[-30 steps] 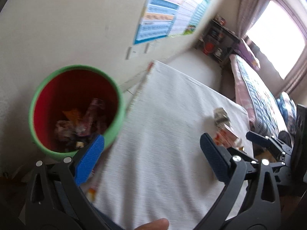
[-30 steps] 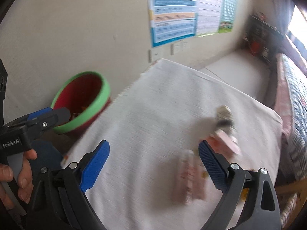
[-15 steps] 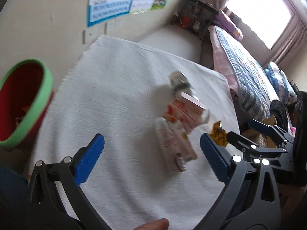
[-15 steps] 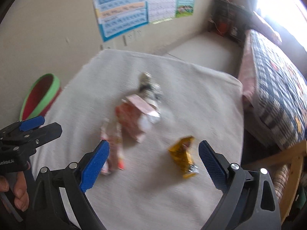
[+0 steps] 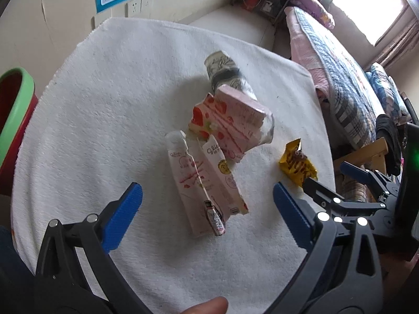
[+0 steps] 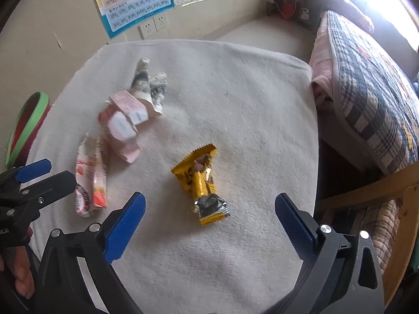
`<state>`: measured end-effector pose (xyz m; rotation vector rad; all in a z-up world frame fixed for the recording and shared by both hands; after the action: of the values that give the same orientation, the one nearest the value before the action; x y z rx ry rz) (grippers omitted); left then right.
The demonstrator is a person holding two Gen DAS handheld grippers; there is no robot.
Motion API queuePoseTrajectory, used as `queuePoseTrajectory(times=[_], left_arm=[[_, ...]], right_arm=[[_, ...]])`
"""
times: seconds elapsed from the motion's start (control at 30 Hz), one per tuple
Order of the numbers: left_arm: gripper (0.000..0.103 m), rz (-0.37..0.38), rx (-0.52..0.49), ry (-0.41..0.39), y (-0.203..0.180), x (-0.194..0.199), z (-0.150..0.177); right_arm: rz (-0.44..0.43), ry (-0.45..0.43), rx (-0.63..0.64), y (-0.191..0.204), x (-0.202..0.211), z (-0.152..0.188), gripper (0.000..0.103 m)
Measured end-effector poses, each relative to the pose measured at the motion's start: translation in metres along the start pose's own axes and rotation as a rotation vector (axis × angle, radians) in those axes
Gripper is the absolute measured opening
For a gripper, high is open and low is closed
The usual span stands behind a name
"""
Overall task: Collect trash
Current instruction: 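Move both tools back over the cartons and yellow candy bar, then grasp the pink-white carton with left tool while right tool grasps the yellow candy bar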
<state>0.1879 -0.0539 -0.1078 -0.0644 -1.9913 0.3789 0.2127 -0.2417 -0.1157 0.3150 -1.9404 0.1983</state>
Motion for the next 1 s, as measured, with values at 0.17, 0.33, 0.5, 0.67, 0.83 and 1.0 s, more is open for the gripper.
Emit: queuePoseTrajectory(times=[0.17,0.33,0.5,0.67,0.83,1.0], left_arm=[[0.097,-0.043,0.007,0.028,0.003,-0.012,0.001],[0.097,-0.062,0.033,0.056,0.008,-0.023,0.005],[0.097,-0.068,0.046,0.079,0.011,-0.031,0.007],[0.097,-0.070,0.052,0.086,0.013,-0.036,0.007],[0.087,-0.072,0.043,0.071,0.008,-0.035,0.004],[0.052,-0.063,0.031,0.092,0.003,-0.040,0.005]], right_arm=[[-0.003,0.015,-0.016,-0.005,-0.009,0.002,0.096],[-0.013,0.031,-0.020,-0.007,-0.018,0.001,0.096],[-0.021,0.047,-0.022,-0.007,-0.028,0.001,0.096],[-0.029,0.054,-0.021,-0.006,-0.035,0.001,0.096],[-0.033,0.043,-0.024,-0.006,-0.040,0.001,0.092],[-0.028,0.051,0.000,-0.002,-0.043,0.001,0.053]])
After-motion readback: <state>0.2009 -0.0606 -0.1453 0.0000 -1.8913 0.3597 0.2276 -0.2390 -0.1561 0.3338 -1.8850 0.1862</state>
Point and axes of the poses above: each gripper's, at about its wrist camera, not at the fingertips, and x roughly against the way its jaws point, y to its left, z to its underside, the point moved 3 cm from there along -x, roughly the way its jaws point, and after that the axes turned 2 degrees about z, right-handed, at the moved point
